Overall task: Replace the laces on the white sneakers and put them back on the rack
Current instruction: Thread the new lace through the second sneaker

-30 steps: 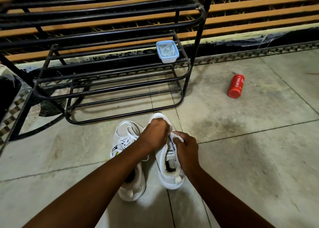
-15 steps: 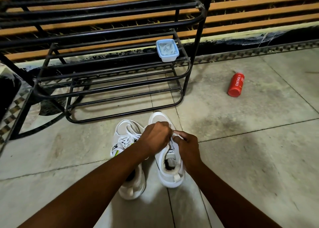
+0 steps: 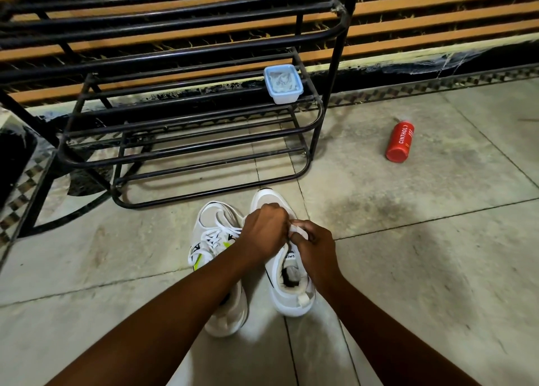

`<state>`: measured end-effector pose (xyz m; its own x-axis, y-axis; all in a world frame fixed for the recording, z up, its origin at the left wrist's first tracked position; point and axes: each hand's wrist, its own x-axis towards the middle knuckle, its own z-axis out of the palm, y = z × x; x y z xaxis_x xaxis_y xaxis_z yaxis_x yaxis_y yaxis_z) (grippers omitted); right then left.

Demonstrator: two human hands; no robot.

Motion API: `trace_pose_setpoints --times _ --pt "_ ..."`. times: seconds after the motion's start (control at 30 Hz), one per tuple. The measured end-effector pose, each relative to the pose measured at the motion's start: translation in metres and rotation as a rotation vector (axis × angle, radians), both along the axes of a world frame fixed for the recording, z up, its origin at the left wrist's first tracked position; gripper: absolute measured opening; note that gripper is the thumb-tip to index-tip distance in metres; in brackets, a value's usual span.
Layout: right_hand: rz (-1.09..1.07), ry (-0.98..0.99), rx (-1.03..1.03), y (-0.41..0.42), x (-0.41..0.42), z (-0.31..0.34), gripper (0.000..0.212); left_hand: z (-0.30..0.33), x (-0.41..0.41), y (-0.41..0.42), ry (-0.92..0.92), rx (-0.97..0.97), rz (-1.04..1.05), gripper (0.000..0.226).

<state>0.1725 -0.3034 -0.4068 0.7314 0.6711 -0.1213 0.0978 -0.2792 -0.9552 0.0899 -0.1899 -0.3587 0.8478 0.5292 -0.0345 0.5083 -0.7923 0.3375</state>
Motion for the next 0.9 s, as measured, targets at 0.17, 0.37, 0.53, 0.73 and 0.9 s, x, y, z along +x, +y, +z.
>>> trace_pose_setpoints --times 0.17,0.37,0.53,0.73,0.9 --pt "0.025 -0.085 0.018 0.0 0.003 0.0 0.008 -0.006 -0.01 0.009 -0.171 -0.318 0.217 0.014" --pt "0.003 -0.111 0.002 0.0 0.0 -0.004 0.006 0.004 -0.01 -0.004 -0.13 -0.147 0.067 0.016" --pt "0.024 -0.112 0.025 -0.001 -0.001 -0.004 0.006 -0.006 -0.01 0.001 -0.2 -0.213 0.127 0.016" --pt "0.002 -0.044 0.022 -0.003 -0.001 0.0 0.01 -0.006 -0.009 -0.002 -0.165 -0.225 0.138 0.026" --pt "-0.059 0.021 0.054 -0.001 -0.001 0.005 0.017 -0.011 -0.009 -0.001 -0.255 -0.256 0.216 0.035"
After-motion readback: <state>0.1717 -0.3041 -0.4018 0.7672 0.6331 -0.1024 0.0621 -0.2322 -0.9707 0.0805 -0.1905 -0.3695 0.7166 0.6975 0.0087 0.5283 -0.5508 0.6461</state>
